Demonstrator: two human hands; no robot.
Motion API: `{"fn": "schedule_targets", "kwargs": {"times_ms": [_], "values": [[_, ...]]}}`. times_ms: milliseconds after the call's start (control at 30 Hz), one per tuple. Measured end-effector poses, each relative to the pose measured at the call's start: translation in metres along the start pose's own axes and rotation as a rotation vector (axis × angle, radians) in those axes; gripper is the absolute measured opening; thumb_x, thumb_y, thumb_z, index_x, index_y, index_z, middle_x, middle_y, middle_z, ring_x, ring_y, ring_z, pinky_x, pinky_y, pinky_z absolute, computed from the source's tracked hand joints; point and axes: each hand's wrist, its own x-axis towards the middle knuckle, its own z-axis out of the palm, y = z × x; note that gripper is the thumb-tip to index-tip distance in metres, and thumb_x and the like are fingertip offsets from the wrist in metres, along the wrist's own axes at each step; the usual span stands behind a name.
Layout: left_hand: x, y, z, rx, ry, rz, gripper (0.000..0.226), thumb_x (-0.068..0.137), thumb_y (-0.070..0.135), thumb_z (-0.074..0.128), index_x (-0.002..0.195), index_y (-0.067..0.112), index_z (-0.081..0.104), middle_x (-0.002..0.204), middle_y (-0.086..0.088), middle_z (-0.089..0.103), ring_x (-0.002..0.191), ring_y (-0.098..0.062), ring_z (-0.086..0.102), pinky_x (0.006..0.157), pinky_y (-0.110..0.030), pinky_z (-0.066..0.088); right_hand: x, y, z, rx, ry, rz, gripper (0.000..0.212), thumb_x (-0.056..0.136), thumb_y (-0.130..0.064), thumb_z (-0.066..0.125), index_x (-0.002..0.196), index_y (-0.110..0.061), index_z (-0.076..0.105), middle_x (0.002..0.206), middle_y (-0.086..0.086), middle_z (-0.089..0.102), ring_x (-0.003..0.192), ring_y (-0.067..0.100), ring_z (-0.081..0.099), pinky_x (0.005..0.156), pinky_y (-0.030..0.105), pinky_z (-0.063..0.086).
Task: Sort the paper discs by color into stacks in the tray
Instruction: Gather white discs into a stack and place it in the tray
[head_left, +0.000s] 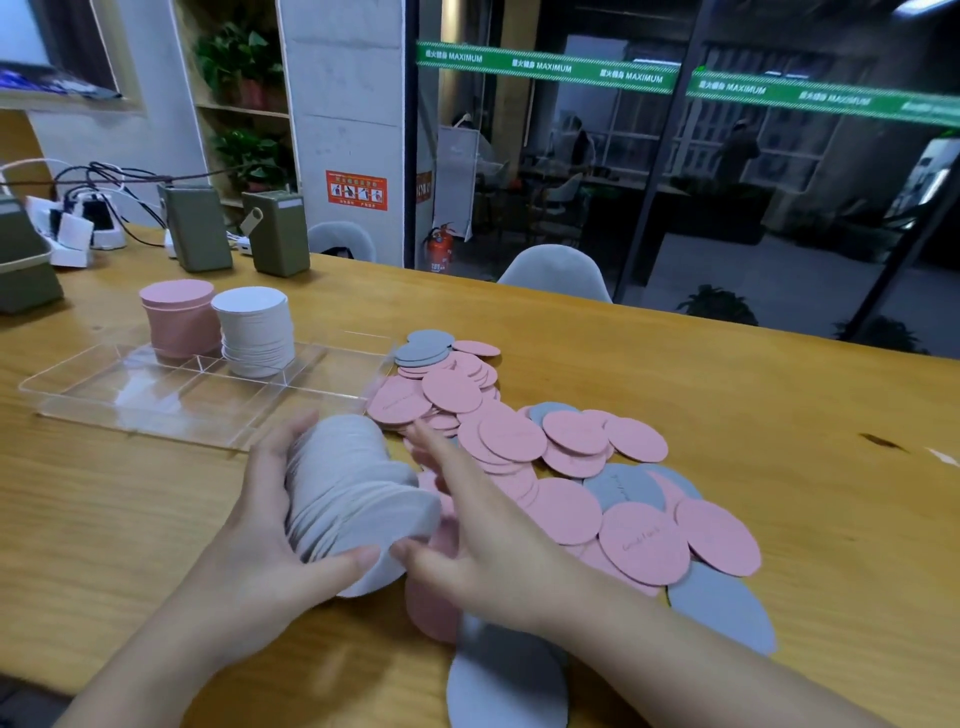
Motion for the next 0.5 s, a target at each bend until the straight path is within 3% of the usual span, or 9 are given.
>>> {"fn": "schedule_targets", "kwargs": {"times_ms": [100,233,267,367,433,500], "values": [[-0.007,-0.001,-0.009,-0.051,-0.106,0.002,0.086,0.04,0.039,0.079,0.111,0.067,0.039,0.115,0.038,0.053,0.106,0.012,0.054,0.082,-0.001,0.04,0.004,-0.014,0.011,0.005,-0.083,-0.025,0.087,0.084,-0.019,0.063,0.15,-0.022,0.005,0.152,-0.006,0.023,0.134,0.008,0.033,0.108,0.019,0.029],[-0.01,-0.004,-0.021,-0.086,-0.196,-0.035,0.095,0.043,0.036,0.081,0.129,0.042,0.04,0.128,0.022,0.054,0.115,0.008,0.052,0.086,-0.002,0.039,0.012,-0.018,0.021,0.079,-0.15,0.019,0.096,0.082,-0.016,0.066,0.15,-0.022,-0.003,0.157,-0.012,0.001,0.142,-0.004,0.002,0.115,0.015,0.01],[-0.01,-0.004,-0.024,-0.068,-0.204,-0.041,0.096,0.045,0.039,0.081,0.132,0.043,0.039,0.132,0.019,0.05,0.119,0.008,0.049,0.089,-0.001,0.037,0.013,-0.017,0.021,0.105,-0.166,0.044,0.097,0.082,-0.017,0.066,0.15,-0.025,-0.004,0.157,-0.013,0.002,0.141,-0.004,0.006,0.115,0.016,0.014],[-0.012,-0.005,-0.025,0.011,-0.181,-0.038,0.102,0.047,0.056,0.078,0.137,0.048,0.031,0.134,0.035,0.037,0.124,0.02,0.034,0.092,0.005,0.026,0.016,-0.015,0.021,0.172,-0.173,0.093,0.094,0.081,-0.017,0.066,0.149,-0.03,0.002,0.152,-0.009,0.022,0.122,0.003,0.04,0.089,0.008,0.041],[-0.013,-0.005,-0.022,0.016,-0.158,-0.037,0.109,0.044,0.073,0.074,0.137,0.047,0.025,0.131,0.05,0.029,0.127,0.024,0.024,0.094,0.007,0.021,0.016,-0.015,0.02,0.174,-0.163,0.081,0.091,0.082,-0.015,0.066,0.149,-0.028,0.006,0.15,-0.01,0.024,0.128,0.002,0.037,0.097,0.018,0.042],[-0.013,-0.01,-0.018,-0.012,-0.126,-0.067,0.112,0.042,0.075,0.074,0.137,0.047,0.022,0.139,0.049,0.02,0.132,0.022,0.017,0.102,0.002,0.018,0.017,-0.013,0.02,0.161,-0.163,0.076,0.089,0.083,-0.015,0.064,0.15,-0.024,0.006,0.151,-0.017,0.018,0.137,-0.004,0.021,0.113,0.025,0.028]]}}
